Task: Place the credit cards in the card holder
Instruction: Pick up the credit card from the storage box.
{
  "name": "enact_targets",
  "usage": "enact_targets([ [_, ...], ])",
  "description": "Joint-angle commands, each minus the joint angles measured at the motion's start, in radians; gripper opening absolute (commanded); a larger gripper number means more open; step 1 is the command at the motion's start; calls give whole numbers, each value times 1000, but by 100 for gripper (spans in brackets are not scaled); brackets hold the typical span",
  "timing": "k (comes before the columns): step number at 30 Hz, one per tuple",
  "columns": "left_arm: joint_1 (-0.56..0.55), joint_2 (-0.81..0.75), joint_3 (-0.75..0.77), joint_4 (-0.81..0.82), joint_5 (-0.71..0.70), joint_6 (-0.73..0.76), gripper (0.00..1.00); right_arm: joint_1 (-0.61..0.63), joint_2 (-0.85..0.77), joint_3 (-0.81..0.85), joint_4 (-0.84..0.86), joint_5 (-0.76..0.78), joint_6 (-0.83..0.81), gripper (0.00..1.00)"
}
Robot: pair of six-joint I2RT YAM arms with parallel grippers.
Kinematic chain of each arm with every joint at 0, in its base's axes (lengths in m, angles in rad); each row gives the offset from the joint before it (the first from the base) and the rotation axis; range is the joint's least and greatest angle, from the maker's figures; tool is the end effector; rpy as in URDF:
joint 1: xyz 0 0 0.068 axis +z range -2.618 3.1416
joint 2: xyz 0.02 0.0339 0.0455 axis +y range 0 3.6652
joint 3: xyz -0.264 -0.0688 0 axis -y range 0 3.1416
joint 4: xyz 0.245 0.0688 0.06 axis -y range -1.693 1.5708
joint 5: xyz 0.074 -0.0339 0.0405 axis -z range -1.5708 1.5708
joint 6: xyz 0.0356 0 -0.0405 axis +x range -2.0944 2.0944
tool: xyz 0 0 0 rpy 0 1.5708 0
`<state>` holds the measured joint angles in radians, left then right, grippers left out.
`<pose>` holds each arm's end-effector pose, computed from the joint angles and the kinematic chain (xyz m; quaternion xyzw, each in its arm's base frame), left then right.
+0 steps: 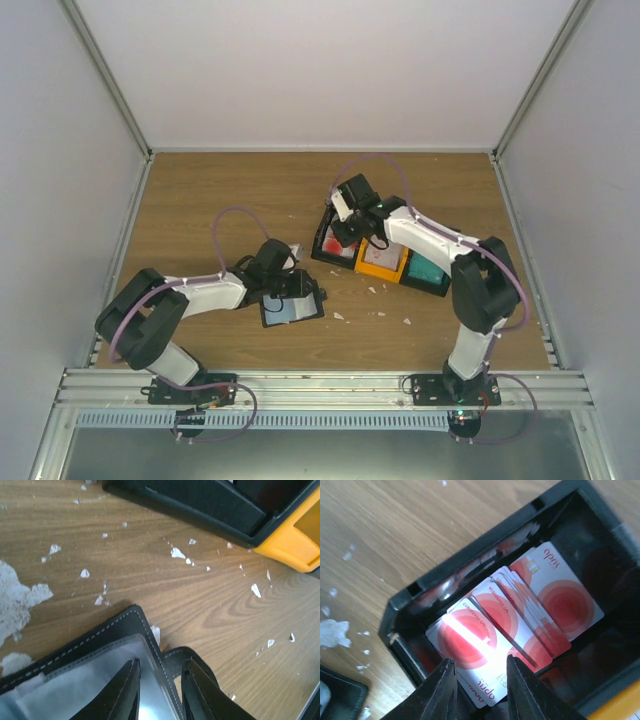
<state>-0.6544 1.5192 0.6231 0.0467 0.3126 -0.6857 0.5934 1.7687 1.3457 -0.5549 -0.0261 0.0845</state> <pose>0.2135 -0.1776 0.1423 0.0405 0.9250 -0.3307 0.1828 0.3155 0.2139 0.2356 -0.2444 0.9245 0.1089 0.2713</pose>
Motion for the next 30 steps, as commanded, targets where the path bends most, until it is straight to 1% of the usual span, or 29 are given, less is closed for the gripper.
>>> enact_targets([
  [1,-7,42,34,98,-42,-23,26,-4,92,79,-100,-19,-153,31],
  [5,-7,85,58,140,-42,-28,27,-6,164,133,-154,-48,-234,35],
  [9,-7,121,63,203,-49,-44,27,-5,237,184,-200,-48,-282,39],
  [13,-7,152,61,262,-42,-56,27,-6,288,219,-216,-34,-297,40],
  [17,-7,171,54,317,-34,-63,28,-7,322,237,-217,-21,-300,44],
  [22,-7,204,73,328,-42,-64,29,-7,352,250,-206,8,-287,53],
  [25,-7,215,77,328,-51,-70,29,-11,368,253,-218,-28,-291,54],
  [30,-6,228,88,330,-54,-79,29,-16,374,266,-262,-137,-315,53],
])
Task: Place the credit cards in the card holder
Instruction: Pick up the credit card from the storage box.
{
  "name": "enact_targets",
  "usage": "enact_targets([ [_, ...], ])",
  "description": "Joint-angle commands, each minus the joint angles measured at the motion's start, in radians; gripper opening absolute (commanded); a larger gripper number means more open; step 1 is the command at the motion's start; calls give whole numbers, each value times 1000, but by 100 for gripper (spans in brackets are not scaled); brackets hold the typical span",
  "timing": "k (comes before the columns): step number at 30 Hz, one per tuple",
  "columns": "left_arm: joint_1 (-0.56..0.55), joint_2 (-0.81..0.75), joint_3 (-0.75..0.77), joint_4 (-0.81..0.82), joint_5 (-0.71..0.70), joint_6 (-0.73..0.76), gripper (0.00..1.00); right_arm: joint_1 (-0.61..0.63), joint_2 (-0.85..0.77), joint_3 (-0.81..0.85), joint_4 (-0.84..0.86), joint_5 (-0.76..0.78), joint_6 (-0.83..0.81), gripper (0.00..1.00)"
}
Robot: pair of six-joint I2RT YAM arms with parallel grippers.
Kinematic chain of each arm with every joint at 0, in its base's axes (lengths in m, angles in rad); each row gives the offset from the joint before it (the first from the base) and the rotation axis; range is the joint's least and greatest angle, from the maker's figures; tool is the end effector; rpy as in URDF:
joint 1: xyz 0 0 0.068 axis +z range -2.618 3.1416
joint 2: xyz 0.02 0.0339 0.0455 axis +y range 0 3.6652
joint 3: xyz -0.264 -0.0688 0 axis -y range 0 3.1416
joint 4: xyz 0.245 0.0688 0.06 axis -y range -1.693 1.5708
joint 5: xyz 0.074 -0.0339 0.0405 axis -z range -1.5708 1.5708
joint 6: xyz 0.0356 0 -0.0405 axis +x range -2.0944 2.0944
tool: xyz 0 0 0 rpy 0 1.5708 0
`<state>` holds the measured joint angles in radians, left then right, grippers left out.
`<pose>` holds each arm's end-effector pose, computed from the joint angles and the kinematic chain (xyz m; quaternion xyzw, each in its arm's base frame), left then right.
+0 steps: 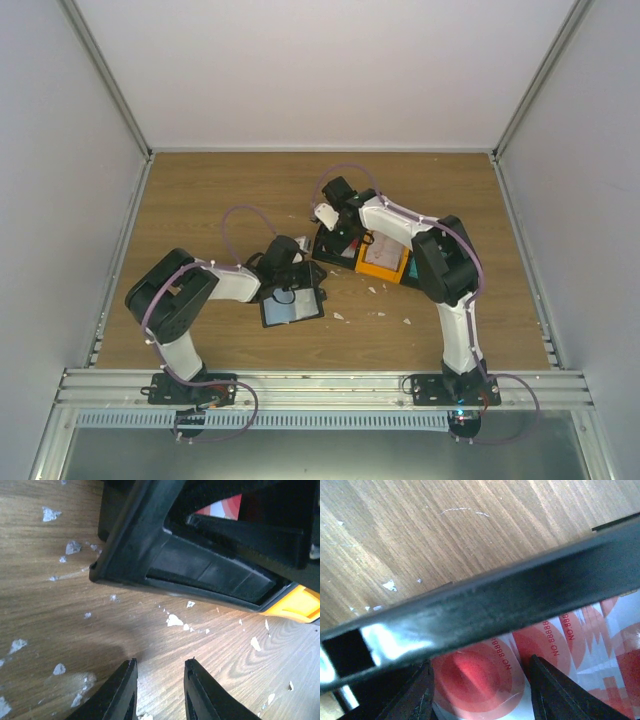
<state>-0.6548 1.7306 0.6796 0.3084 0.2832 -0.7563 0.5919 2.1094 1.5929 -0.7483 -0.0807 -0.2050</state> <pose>0.2442 -0.2000 0.1181 0.0107 0.9080 -0.3567 0.2195 0.3561 0.2429 0.1669 -0.3888 0.9078 0.0684 0.1418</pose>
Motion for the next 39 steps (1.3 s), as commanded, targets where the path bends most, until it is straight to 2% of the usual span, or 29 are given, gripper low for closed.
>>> enact_targets([
  [1,-6,23,37,67,-24,-8,29,-15,34,29,-83,-106,-32,52],
  [12,-6,94,106,49,-2,-40,26,-35,-9,44,-117,-227,-44,34],
  [16,-6,104,113,51,-5,-50,25,-36,-25,27,-125,-243,-47,30],
  [36,-6,111,148,8,-15,-31,24,-33,-135,-89,-123,-307,-33,29],
  [39,-6,104,144,5,-18,-26,25,-33,-133,-89,-113,-295,-28,32],
])
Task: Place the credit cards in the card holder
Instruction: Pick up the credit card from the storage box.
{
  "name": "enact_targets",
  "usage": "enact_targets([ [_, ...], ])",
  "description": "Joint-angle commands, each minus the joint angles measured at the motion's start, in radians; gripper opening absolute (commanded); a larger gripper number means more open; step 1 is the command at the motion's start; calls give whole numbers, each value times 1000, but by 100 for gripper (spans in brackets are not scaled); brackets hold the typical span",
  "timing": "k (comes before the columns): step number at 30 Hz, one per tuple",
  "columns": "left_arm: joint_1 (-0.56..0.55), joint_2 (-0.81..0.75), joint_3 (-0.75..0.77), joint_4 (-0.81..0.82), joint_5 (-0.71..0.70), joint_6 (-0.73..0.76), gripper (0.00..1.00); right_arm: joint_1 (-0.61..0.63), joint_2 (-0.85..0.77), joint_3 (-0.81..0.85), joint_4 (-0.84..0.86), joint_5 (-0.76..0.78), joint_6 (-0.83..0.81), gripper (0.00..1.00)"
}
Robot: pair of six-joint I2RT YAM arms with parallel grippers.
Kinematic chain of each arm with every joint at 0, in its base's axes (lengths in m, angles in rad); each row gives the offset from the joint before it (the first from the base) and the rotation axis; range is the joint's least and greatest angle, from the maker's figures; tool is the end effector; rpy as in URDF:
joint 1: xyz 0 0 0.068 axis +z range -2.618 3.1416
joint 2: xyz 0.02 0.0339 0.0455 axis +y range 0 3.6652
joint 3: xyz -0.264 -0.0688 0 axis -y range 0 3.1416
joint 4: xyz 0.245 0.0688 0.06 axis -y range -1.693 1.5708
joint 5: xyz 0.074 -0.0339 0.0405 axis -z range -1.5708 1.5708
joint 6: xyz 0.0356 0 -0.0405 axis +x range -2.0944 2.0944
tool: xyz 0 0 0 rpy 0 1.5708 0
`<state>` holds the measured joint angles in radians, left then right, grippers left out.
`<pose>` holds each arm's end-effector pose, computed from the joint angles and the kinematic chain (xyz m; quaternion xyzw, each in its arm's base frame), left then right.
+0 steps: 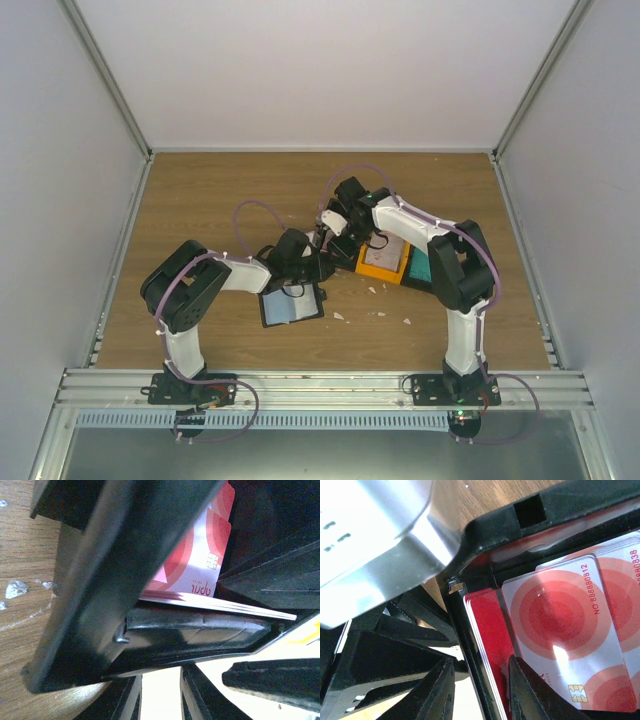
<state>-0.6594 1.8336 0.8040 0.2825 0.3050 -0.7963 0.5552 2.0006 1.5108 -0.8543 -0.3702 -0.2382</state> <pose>0.2665 -0.2201 0.1160 -0.0013 0.9078 -0.3672 0.2028 0.3319 0.2210 0.1867 -0.3965 0.8927 0.1981 0.0809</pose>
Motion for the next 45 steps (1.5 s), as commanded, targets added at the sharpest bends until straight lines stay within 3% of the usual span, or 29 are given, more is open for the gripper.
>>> enact_targets([
  [1,-2,-2,19,31,-39,15,24,5,-19,-4,-6,-1,9,32],
  [7,0,-39,2,22,-49,23,25,11,19,16,18,40,40,35],
  [17,8,-152,-42,-37,-71,48,25,18,-5,18,47,66,65,23],
  [22,14,-195,-63,-62,-91,53,26,18,-25,1,38,43,49,25],
  [31,46,-267,-117,-106,-178,29,25,28,17,10,48,105,47,40],
  [45,80,-274,-138,-96,-137,43,25,36,-4,28,15,22,-1,38],
])
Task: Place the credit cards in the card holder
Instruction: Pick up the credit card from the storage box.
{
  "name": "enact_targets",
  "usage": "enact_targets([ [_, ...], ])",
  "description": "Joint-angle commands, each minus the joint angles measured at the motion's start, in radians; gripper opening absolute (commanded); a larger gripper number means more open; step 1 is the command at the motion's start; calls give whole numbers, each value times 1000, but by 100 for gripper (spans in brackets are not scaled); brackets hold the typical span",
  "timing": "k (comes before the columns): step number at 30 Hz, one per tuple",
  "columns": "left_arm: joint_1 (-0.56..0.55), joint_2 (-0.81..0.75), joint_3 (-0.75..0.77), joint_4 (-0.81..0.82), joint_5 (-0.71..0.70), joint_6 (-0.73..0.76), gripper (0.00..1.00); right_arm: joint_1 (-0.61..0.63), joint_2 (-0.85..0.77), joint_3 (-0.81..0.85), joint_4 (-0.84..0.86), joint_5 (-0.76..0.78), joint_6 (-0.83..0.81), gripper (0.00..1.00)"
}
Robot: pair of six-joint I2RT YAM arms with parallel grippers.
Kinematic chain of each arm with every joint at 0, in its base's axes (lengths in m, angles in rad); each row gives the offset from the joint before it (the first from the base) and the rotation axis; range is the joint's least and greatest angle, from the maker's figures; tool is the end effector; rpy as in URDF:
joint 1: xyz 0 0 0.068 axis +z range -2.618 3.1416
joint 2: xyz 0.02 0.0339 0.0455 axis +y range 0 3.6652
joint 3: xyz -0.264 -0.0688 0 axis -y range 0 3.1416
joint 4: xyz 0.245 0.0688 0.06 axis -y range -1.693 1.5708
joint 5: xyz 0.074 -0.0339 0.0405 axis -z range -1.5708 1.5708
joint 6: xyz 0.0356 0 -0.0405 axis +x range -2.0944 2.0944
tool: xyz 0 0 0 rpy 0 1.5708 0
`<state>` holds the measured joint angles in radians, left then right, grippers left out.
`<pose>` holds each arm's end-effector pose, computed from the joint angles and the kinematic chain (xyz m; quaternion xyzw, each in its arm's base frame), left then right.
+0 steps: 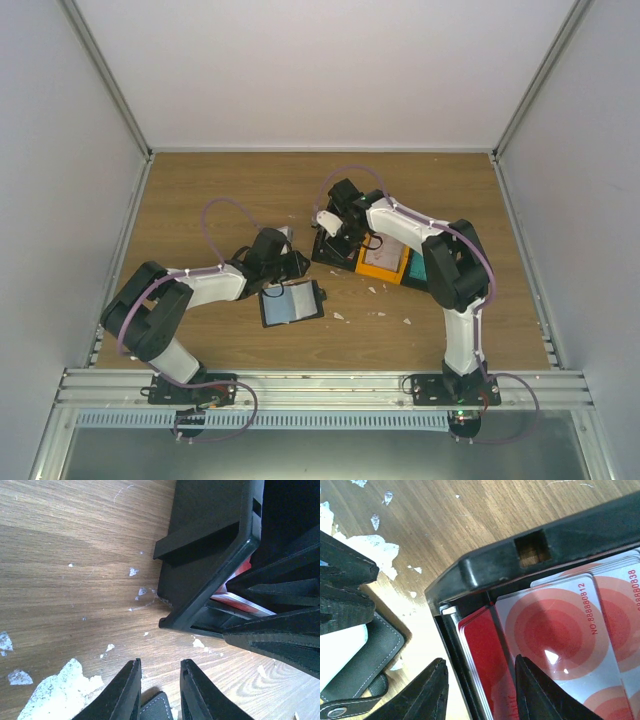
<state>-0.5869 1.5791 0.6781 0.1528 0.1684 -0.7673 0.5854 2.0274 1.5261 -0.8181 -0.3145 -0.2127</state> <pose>0.2476 -0.1718 0.1485 -0.0488 0.9127 -0.3097 0.2622 0.3331 0.2340 0.1809 -0.3988 0.8953 0.1756 0.0929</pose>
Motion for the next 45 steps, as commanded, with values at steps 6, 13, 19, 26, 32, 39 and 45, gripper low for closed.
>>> enact_targets([
  [6,11,-14,-16,37,1,16,25,4,-36,10,-24,-31,-22,34],
  [13,13,-13,-19,37,0,17,25,4,-53,7,-24,-23,-19,33],
  [19,13,-13,-19,39,1,18,25,3,-70,-8,-29,-40,-19,33],
  [26,13,-11,-21,37,3,19,25,4,-75,-15,-22,-35,-17,33],
  [32,13,-4,-18,39,4,19,25,5,-16,10,-10,32,-9,39],
  [39,13,2,-14,36,6,24,25,15,26,23,-11,-14,-54,40],
  [45,15,2,-14,33,6,28,25,18,-21,4,-19,-94,-86,40],
])
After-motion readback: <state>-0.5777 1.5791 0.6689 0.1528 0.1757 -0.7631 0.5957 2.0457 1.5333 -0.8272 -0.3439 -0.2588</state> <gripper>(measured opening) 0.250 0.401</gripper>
